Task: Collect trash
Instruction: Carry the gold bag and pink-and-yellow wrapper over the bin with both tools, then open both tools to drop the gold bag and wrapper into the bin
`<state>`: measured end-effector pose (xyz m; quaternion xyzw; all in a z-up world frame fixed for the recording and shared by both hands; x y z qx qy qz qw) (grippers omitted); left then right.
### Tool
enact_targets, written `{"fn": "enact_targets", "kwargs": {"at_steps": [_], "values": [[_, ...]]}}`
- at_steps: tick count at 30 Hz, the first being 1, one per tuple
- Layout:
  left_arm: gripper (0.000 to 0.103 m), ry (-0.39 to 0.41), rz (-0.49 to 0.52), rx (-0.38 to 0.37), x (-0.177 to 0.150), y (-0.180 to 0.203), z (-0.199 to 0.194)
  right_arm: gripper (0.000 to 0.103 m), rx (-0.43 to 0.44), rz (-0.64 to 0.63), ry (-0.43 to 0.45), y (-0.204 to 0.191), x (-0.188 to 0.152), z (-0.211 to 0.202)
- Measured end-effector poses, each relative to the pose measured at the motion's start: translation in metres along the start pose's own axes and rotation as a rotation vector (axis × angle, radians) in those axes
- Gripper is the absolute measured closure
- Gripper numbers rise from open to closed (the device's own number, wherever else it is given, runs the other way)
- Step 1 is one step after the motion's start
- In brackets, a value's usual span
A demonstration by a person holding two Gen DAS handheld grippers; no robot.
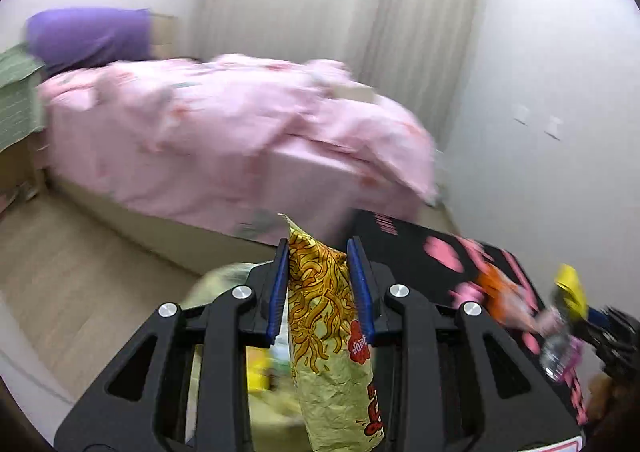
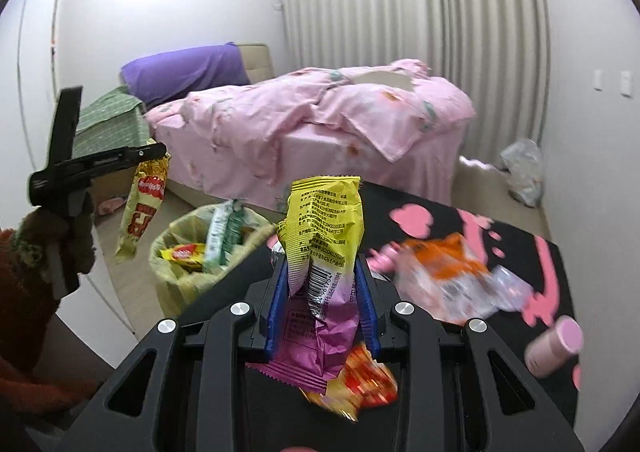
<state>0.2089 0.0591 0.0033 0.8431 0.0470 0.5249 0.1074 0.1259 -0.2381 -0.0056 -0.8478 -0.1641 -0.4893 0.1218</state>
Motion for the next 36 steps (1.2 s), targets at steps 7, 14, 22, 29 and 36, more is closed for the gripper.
{"fn": "enact_targets", "kwargs": {"at_steps": [7,14,22,29,36], "values": [[0.075,0.136,-0.218,0.040,0.005,-0.057,0.034,0.072,0.089,-0.054,-0.025,-0.035,0.024,0.073],[0.075,0.091,-0.246,-0.030,-0.019,-0.043,0.114,0.072,0.092,-0.041,-0.067,-0.041,0.033,0.131],[0.075,-0.181,-0.123,0.033,-0.073,-0.037,0.130,0.072,0.110,-0.065,-0.132,-0.043,0.032,0.172],[0.075,-0.213,-0.217,0.018,-0.089,-0.063,0.110,0.072,0.231,-0.064,-0.208,-0.087,0.031,0.211],[0.075,-0.151,-0.310,0.034,-0.085,-0.089,0.103,0.072,0.295,-0.073,-0.449,-0.133,-0.003,0.275]]}}
Point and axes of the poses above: each gripper's, at about its wrist camera, not at the fingertips, and z roughly the way its jaws point, y to its right, x to its top, the point moved 8 cm from there along z, roughly the way its jaws point, and after that the axes turned 2 degrees about y, right-handed, at the moved point
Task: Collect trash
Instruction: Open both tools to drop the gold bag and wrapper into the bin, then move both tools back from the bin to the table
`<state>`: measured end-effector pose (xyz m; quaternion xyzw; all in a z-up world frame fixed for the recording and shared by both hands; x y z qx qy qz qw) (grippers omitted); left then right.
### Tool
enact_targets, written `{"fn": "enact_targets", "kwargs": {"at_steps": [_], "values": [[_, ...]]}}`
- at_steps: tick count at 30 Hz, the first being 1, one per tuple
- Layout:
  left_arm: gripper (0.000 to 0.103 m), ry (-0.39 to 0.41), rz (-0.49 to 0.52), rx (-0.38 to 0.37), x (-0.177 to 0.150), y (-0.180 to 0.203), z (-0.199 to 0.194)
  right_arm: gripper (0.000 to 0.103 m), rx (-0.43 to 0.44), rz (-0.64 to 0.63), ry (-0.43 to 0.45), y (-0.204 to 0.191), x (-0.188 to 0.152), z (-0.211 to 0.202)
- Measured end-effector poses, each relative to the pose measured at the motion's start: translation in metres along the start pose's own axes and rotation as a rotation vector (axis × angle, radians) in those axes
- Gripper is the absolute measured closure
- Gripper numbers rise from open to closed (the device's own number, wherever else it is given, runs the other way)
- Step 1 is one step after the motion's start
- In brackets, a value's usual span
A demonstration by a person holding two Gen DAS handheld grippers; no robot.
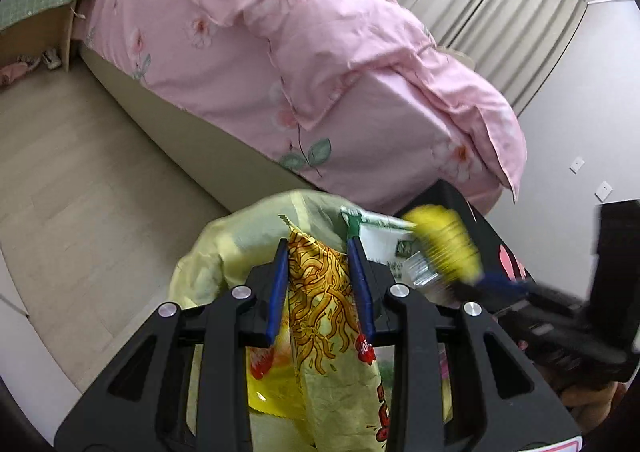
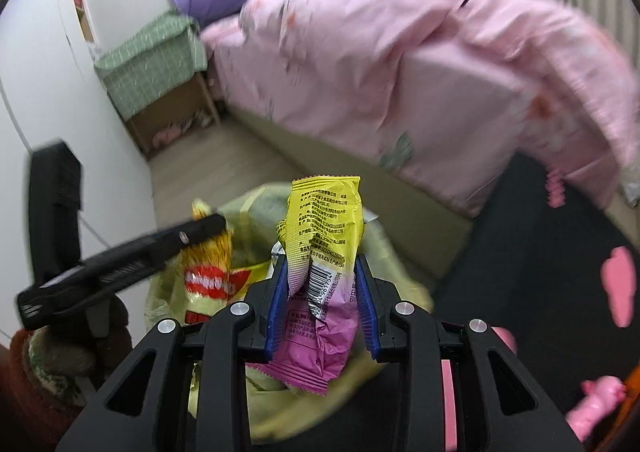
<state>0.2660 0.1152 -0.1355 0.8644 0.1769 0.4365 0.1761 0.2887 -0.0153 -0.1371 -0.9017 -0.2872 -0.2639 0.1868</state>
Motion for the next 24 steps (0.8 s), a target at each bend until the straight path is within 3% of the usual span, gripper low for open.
{"fn": "enact_targets", "kwargs": {"at_steps": [3,6,9,13,16,19,24], "values": [[0.075,0.020,-0.018,0.003,0.004,-0.005,-0.005,0.072,-0.028,-0.041,-0.133,-0.007,-0.014,0.034],[0.075,0.033,-0.036,0.001,0.007,-0.011,-0.008,0.072,-0.065,-0.085,-0.177,-0.010,-0.025,0.045],[0.075,0.056,-0.053,-0.017,0.013,-0.013,-0.011,0.071,-0.045,-0.059,-0.125,-0.009,-0.023,0.033],[0.074,0.103,-0.076,-0.070,0.024,-0.009,-0.015,0.062,-0.042,-0.063,-0.026,-0.011,-0.022,0.011],[0.065,0.117,-0.068,-0.081,0.030,-0.005,-0.010,0.057,-0.032,-0.108,-0.012,-0.016,-0.028,0.001],[0.059,0.073,-0.069,-0.093,0.029,-0.001,-0.005,0.055,-0.046,-0.136,0.002,-0.019,-0.034,-0.009],[0.053,0.091,-0.039,-0.059,0.033,0.002,-0.027,0.049,-0.066,-0.134,0.066,-0.011,-0.028,-0.035]]}}
Point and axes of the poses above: each gripper's, at about its wrist camera, not at the fingertips, and z roughly the way its jaws point, y to its right, x to its top, the point moved 8 cm from there along z, roughly the way its jaws point, and after that the axes turned 2 degrees about y, right-handed, at the moved point
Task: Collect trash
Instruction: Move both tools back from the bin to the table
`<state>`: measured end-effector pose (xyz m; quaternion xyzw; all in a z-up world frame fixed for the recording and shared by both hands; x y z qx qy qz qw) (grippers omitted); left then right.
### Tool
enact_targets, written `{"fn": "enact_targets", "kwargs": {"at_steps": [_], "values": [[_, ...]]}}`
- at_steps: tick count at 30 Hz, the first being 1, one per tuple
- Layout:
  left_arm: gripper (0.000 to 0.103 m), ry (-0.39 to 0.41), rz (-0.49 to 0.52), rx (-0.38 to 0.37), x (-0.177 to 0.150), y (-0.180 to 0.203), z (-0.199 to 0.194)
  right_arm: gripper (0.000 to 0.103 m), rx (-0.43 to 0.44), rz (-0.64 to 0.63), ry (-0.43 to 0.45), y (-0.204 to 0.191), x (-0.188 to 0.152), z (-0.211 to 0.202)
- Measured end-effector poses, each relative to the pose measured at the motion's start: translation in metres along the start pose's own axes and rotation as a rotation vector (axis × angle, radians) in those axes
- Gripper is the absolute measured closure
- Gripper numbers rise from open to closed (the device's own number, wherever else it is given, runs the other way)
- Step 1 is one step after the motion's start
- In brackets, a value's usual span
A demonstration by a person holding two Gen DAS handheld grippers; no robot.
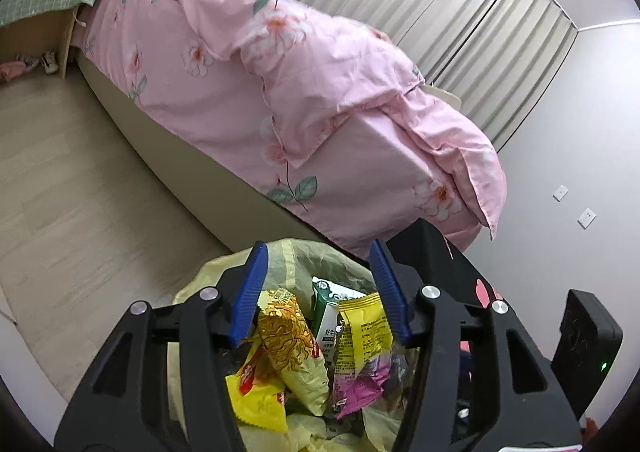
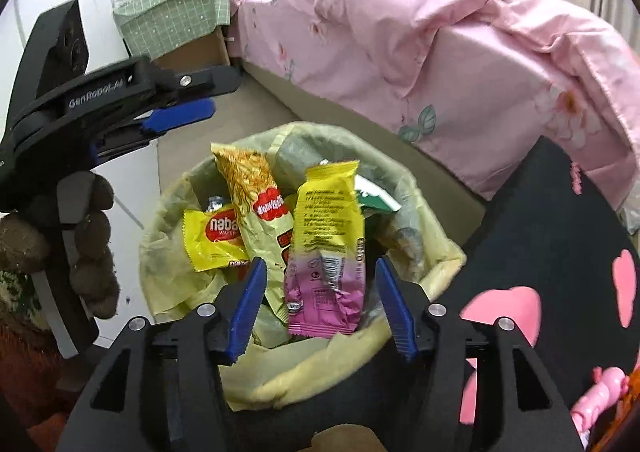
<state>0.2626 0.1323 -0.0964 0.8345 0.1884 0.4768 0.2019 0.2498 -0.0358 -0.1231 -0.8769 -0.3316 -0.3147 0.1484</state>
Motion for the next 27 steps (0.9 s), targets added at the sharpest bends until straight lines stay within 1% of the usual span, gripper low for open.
{"fn": "enact_targets", "kwargs": {"at_steps": [1,3,5,6,8,11,13,15,17,20,21,22,23,26,27], "values": [[0.052,0.010,0.008,0.006,0.002,0.001,-0.005,0.049,-0.007,0.001,0.015,0.001,0.000,-0.003],[0.051,0.032,0.035,0.012,0.008,0.008,-0.017,0.049,-0.021,0.013,0.062,0.009,0.002,-0.025],[0.050,0.047,0.085,0.010,0.011,0.022,-0.029,0.049,-0.018,0.025,0.085,0.015,-0.001,-0.038],[0.050,0.057,0.118,0.004,0.011,0.033,-0.035,0.049,-0.022,0.039,0.090,0.023,-0.006,-0.052],[0.050,0.068,0.167,-0.011,0.009,0.051,-0.042,0.049,-0.036,0.057,0.098,0.032,-0.013,-0.066],[0.050,0.070,0.226,-0.057,-0.001,0.085,-0.049,0.049,-0.106,0.088,0.154,0.050,-0.026,-0.102],[0.050,0.057,0.250,-0.087,-0.009,0.106,-0.048,0.049,-0.184,0.112,0.192,0.067,-0.041,-0.131],[0.050,0.036,0.276,-0.121,-0.021,0.128,-0.046,0.049,-0.230,0.141,0.217,0.080,-0.053,-0.154],[0.050,0.001,0.303,-0.161,-0.036,0.152,-0.042,0.049,-0.284,0.184,0.232,0.101,-0.072,-0.178],[0.049,-0.051,0.348,-0.212,-0.059,0.185,-0.036,0.049,-0.342,0.232,0.246,0.125,-0.095,-0.206],[0.049,-0.069,0.369,-0.234,-0.069,0.198,-0.034,0.049,-0.382,0.261,0.252,0.138,-0.110,-0.220],[0.049,-0.082,0.382,-0.251,-0.075,0.207,-0.033,0.049,-0.401,0.275,0.253,0.145,-0.117,-0.226],[0.049,-0.105,0.400,-0.280,-0.084,0.217,-0.032,0.049,-0.430,0.302,0.254,0.156,-0.130,-0.236],[0.049,-0.177,0.453,-0.375,-0.111,0.248,-0.026,0.049,-0.484,0.353,0.246,0.178,-0.155,-0.252],[0.049,-0.200,0.471,-0.392,-0.120,0.256,-0.024,0.049,-0.536,0.382,0.232,0.190,-0.170,-0.260]]}}
Point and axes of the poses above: each gripper's, at about its wrist camera, not at the fingertips, and z roughly the way its jaws point, y to its right, x to its top, the point moved 8 cm from there along z, roughly the way its jaws point, and after that the axes turned 2 degrees about y, right-handed, at the moved point
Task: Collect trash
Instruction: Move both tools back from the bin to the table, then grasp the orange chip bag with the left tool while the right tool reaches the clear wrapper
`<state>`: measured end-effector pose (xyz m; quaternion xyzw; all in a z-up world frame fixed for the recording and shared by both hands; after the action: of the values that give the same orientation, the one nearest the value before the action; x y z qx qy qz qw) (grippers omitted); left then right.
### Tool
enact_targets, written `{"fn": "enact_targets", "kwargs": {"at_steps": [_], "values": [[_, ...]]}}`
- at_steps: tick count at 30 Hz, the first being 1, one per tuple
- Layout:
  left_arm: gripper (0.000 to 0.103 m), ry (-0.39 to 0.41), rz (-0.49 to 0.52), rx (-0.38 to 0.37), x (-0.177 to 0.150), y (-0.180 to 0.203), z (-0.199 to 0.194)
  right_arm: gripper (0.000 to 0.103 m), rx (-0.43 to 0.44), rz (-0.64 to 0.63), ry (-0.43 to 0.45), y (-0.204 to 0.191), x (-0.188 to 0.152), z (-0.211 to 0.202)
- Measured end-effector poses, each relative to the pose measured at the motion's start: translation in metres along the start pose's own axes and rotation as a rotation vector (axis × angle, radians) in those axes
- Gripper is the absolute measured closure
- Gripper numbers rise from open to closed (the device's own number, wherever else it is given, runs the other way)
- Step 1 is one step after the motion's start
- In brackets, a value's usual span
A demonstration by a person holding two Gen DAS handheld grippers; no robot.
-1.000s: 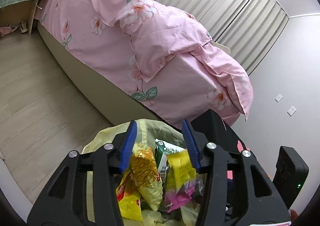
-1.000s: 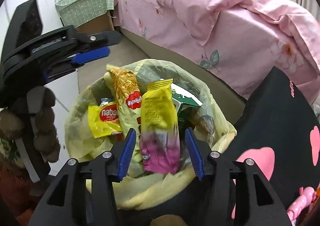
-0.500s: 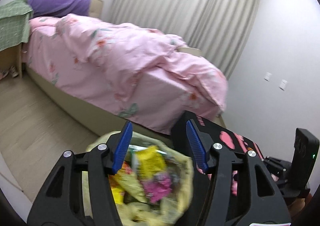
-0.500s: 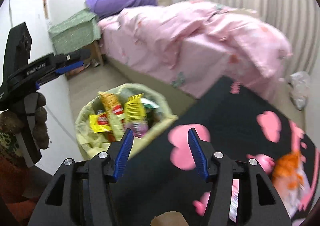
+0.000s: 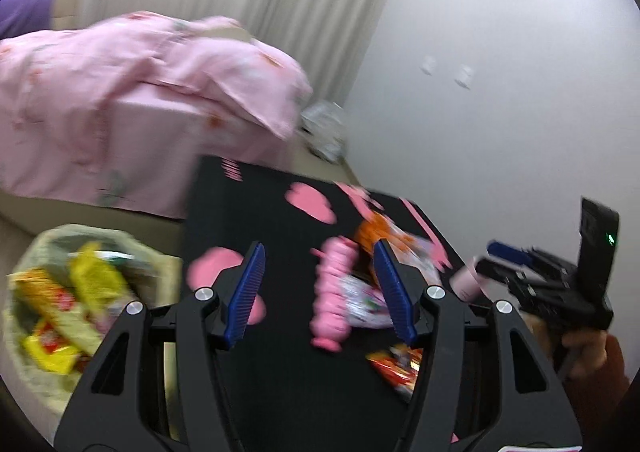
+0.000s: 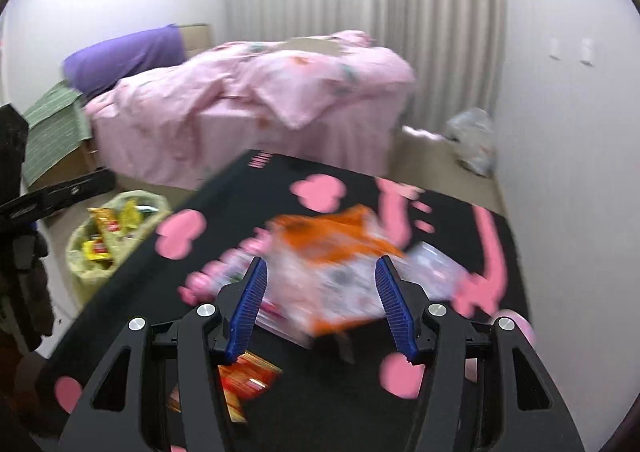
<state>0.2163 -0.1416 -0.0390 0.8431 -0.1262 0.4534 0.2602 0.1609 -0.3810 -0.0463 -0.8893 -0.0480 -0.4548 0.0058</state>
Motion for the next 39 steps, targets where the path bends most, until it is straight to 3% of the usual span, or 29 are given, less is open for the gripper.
{"fn": "enact_targets", "kwargs": {"at_steps": [4,6,12,15,16,17,19,24,27,31,33,34,35,37,39], "values": [[0.049,-0.101,0.048,-0.090,-0.014,0.037,0.035,0.049,-0.048,0.039,0.007,0.034,-0.019,-0.010],[0.049,-0.132,0.072,-0.096,-0.017,0.052,0.051,0.049,-0.057,0.062,0.013,0.046,-0.027,-0.013],[0.049,-0.154,0.160,-0.115,-0.009,0.091,0.094,0.049,-0.100,0.071,0.023,0.068,-0.051,-0.019],[0.049,-0.189,0.264,-0.180,-0.007,0.123,0.118,0.049,-0.116,0.076,0.026,0.074,-0.060,-0.021],[0.049,-0.235,0.319,-0.215,-0.013,0.138,0.131,0.049,-0.113,0.091,0.025,0.077,-0.064,-0.021],[0.049,-0.269,0.360,-0.210,-0.017,0.143,0.141,0.049,-0.104,0.105,0.025,0.079,-0.066,-0.021],[0.049,-0.288,0.407,-0.060,-0.019,0.131,0.157,0.049,-0.071,0.145,0.017,0.083,-0.074,-0.020],[0.049,-0.163,0.191,0.086,0.000,0.081,0.147,0.049,-0.043,0.181,-0.008,0.083,-0.090,-0.013],[0.049,-0.206,0.152,0.119,-0.007,0.065,0.158,0.049,-0.022,0.185,-0.014,0.077,-0.090,-0.007],[0.049,-0.321,0.117,0.103,-0.030,0.060,0.184,0.049,-0.016,0.172,-0.014,0.068,-0.087,-0.008],[0.060,-0.357,0.082,0.078,-0.035,0.060,0.184,0.049,-0.013,0.172,-0.016,0.065,-0.085,-0.008],[0.077,-0.373,0.066,0.066,-0.037,0.061,0.183,0.049,-0.010,0.169,-0.018,0.063,-0.084,-0.010],[0.083,-0.389,0.046,0.039,-0.038,0.062,0.183,0.049,-0.008,0.166,-0.019,0.061,-0.083,-0.010],[0.088,-0.365,0.036,-0.010,-0.030,0.067,0.171,0.049,-0.009,0.152,-0.020,0.056,-0.080,-0.012],[0.090,-0.284,0.046,-0.011,-0.013,0.066,0.145,0.049,-0.008,0.146,-0.020,0.052,-0.076,-0.011]]}}
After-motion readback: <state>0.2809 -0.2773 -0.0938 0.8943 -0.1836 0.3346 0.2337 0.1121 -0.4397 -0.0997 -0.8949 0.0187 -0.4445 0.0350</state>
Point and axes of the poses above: each gripper's, at about its wrist camera, not at the fingertips, and z roughly the way its jaws point, y to its right, x to its top, the point moved 8 cm from there along z, roughly the way its jaws point, and after that the axes turned 2 degrees about y, right-handed, at the moved point
